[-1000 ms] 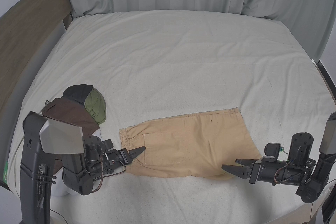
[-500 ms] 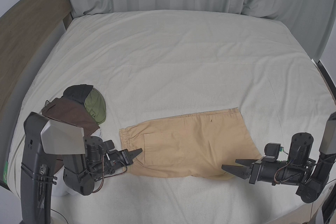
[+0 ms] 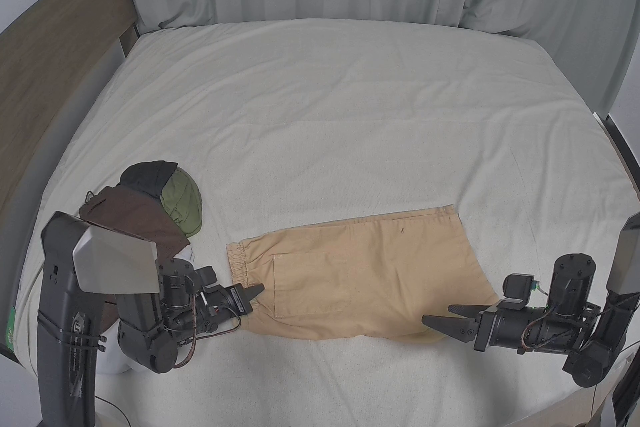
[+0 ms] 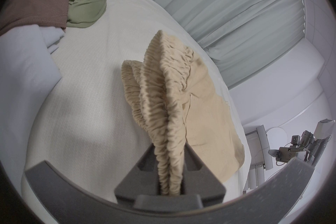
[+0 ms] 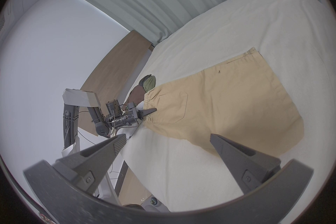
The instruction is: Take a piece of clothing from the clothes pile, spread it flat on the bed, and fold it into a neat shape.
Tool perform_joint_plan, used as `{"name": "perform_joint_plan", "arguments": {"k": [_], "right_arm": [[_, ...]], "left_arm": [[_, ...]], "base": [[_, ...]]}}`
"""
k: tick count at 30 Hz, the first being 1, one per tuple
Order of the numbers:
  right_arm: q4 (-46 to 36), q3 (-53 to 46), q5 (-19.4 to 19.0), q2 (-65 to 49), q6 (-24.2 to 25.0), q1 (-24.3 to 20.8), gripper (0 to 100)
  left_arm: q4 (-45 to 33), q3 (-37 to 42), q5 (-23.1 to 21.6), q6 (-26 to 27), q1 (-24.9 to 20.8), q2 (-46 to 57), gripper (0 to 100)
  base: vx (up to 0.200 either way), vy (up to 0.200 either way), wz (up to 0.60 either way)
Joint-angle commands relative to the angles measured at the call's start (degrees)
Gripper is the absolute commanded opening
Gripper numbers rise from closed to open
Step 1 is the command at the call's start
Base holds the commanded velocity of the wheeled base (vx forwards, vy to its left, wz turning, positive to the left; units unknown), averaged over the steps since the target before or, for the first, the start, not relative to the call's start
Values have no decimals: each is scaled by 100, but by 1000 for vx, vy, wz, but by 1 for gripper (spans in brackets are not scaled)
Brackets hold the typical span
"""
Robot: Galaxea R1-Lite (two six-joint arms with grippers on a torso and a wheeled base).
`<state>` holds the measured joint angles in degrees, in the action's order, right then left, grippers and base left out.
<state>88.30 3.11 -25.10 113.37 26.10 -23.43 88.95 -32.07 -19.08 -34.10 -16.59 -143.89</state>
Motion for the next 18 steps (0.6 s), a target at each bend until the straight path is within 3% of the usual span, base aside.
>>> {"name": "perform_joint_plan", "arguments": {"k": [1,7,18], "right_arm": [[3,-3,-4,18,0,-4,100],[3,-3,-4,18,0,5,100],[3,-3,-4,18,0,14,100]], "left_arm": [[25,131,-17,-9,33,203,0],[25,342,-193,-9,103,467,0],[25,773,-984,0,402,836,0]], "base": [[0,0,0],[0,0,0],[0,0,0]]}}
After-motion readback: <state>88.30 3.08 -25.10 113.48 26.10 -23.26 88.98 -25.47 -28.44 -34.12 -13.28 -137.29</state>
